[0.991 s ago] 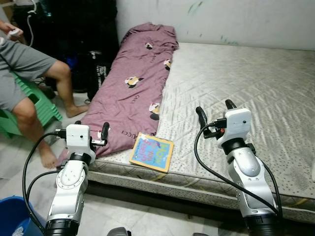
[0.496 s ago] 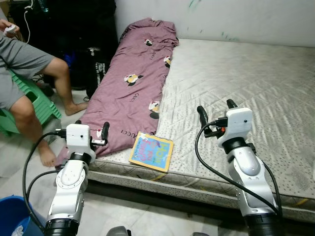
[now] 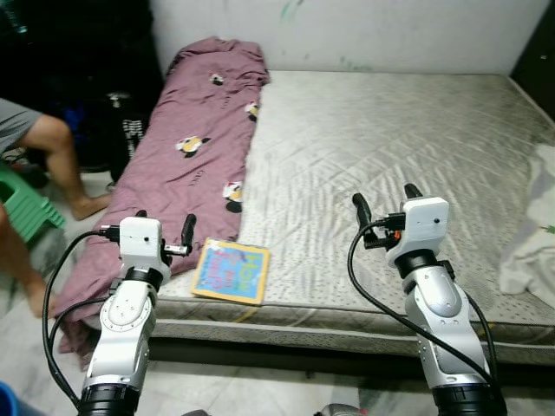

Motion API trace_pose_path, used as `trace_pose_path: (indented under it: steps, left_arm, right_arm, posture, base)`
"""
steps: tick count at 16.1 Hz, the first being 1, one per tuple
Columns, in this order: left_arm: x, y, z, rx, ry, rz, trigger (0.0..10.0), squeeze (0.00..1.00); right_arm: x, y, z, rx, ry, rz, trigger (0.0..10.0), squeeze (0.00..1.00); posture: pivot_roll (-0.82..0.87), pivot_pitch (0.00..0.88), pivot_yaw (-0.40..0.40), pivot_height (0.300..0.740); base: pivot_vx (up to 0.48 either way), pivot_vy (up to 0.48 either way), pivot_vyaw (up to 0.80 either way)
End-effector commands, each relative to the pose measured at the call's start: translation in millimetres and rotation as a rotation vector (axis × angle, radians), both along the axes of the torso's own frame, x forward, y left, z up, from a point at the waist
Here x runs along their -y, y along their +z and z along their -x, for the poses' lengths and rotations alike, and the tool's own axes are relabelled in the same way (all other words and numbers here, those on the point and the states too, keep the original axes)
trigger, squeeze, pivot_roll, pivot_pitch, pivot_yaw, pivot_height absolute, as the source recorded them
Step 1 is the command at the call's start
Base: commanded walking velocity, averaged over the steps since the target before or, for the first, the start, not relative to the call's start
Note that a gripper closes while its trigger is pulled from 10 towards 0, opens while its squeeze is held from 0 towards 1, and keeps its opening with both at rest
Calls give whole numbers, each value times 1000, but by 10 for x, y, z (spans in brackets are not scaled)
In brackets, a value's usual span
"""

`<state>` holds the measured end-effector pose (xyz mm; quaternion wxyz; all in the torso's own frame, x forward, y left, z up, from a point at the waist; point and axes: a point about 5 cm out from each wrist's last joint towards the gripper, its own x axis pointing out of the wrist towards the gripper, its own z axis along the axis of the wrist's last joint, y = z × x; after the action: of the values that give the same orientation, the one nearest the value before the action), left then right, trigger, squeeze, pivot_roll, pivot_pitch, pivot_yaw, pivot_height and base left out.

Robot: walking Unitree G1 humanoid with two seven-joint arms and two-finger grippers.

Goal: Clean up the room

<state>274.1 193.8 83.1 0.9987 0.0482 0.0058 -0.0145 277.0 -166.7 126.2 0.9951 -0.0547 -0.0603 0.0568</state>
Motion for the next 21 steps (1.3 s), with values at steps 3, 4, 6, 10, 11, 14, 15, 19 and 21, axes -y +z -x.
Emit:
trace_pose_path:
  steps: [3, 4, 6, 10, 11, 14, 15, 19, 21]
  left_arm:
    - [7, 28, -26, 10, -6, 0, 10000, 0]
    - [9, 28, -26, 10, -6, 0, 10000, 0]
    - [12, 26, -26, 9, -6, 1, 10000, 0]
    - [17, 23, -28, 8, -10, 3, 10000, 0]
    - [19, 23, -28, 9, -10, 3, 10000, 0]
    - [19, 21, -28, 9, -9, 5, 10000, 0]
    - [20, 21, -26, 10, -7, 4, 10000, 0]
    - [12, 26, -30, 17, 6, 18, 10000, 0]
    - [30, 47, -36, 29, -36, 32, 10000, 0]
  right_arm:
    - [29, 66, -15, 21, -13, 0, 10000, 0]
    - [34, 70, -17, 23, -16, 0, 10000, 0]
    - [39, 75, -19, 25, -21, 0, 10000, 0]
    - [49, 70, -15, 21, -26, 4, 10000, 0]
    - [52, 71, -15, 21, -28, 5, 10000, 0]
    - [52, 71, -17, 21, -28, 8, 10000, 0]
    - [50, 71, -21, 21, -27, 9, 10000, 0]
    - [54, 82, -38, 25, -31, 13, 10000, 0]
    - [58, 80, -37, 26, -34, 16, 10000, 0]
  posture:
    - [-99, 0, 40, 740]
    - [-98, 0, 39, 740]
    - [-99, 0, 39, 740]
    - [-102, 0, 39, 740]
    - [-101, 0, 38, 740]
    - [-97, 0, 36, 740]
    - [-97, 0, 36, 740]
    - [-97, 0, 34, 740]
    - [-97, 0, 34, 740]
  base:
    - [0, -289, 0]
    - [0, -289, 0]
    - [0, -291, 0]
    - [0, -289, 0]
    - [0, -292, 0]
    - [0, -289, 0]
    - [0, -292, 0]
    - [0, -142, 0]
    - [0, 0, 0]
